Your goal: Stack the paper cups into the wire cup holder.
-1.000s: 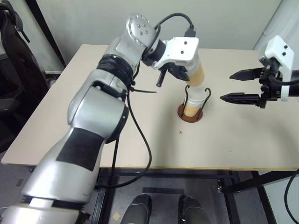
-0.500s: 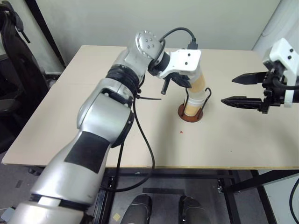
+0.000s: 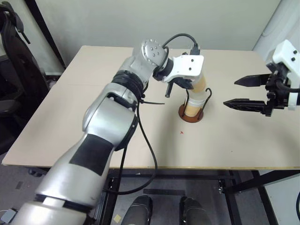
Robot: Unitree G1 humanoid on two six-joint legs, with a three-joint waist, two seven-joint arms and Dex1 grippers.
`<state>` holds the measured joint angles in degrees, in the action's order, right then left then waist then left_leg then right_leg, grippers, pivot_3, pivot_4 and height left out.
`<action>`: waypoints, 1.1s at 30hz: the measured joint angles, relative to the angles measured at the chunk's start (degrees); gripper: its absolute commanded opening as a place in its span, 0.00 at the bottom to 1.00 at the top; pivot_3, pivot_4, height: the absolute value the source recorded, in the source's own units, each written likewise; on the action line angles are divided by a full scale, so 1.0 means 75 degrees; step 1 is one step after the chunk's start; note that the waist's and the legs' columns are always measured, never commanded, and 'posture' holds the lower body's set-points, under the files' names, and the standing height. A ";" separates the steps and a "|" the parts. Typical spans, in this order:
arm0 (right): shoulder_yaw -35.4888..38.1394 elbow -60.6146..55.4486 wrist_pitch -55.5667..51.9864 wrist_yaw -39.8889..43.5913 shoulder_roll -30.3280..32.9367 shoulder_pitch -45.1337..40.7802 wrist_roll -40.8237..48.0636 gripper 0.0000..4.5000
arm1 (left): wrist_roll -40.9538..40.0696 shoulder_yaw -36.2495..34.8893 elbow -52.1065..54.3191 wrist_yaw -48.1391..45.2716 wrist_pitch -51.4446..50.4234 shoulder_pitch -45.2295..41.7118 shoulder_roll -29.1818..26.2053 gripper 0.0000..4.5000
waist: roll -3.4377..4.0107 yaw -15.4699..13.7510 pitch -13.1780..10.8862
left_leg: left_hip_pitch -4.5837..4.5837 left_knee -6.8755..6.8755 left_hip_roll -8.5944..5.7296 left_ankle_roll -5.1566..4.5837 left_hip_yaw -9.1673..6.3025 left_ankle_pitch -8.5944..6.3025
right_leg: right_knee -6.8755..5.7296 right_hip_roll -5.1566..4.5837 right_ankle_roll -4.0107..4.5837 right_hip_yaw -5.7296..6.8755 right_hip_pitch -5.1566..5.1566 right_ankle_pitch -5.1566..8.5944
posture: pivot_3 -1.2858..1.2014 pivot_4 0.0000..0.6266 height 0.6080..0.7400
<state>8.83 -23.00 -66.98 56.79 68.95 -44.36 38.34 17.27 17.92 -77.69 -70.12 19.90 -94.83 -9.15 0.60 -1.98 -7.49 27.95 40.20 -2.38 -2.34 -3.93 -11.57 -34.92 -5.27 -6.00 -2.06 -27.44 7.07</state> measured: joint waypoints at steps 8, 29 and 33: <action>0.0000 -0.0005 0.0000 -0.0079 0.0020 0.0009 0.0109 0.93 | 0.0093 -0.0089 -0.0004 -0.0097 -0.0051 0.0210 0.0060 0.05 | 0.0000 0.0001 0.0000 | -0.0003 0.0000 0.0000 -0.0003 0.0007 0.0001 | -0.0001 0.0003 -0.0005 -0.0001 0.0001 -0.0003 | 0.52 0.24 1.00; -0.0111 0.0161 0.0224 -0.0135 0.0143 -0.0069 0.0117 0.93 | -0.0145 -0.0940 -0.0041 0.0742 -0.0637 0.0040 0.0518 0.94 | 0.0000 -0.0011 0.0000 | -0.0002 -0.0001 -0.0013 -0.0016 0.0017 0.0004 | 0.0003 0.0002 -0.0033 -0.0012 0.0000 0.0000 | 0.52 0.24 1.00; -0.0371 0.0426 0.0521 -0.0049 0.0126 -0.0339 0.0057 0.93 | -0.0527 -0.1445 -0.0040 0.0845 -0.0858 -0.0021 0.0420 0.94 | 0.0000 0.0000 0.0000 | -0.0004 -0.0001 -0.0010 -0.0015 0.0019 0.0005 | 0.0001 0.0007 -0.0082 -0.0013 -0.0002 0.0028 | 0.52 0.24 1.00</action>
<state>6.05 -19.81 -63.07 56.42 69.89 -46.90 38.76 13.32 7.08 -77.99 -63.78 13.46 -94.99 -6.00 0.60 -1.98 -7.49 27.92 40.19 -2.46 -2.46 -3.79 -11.53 -34.92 -5.22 -6.62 -2.15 -27.46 7.28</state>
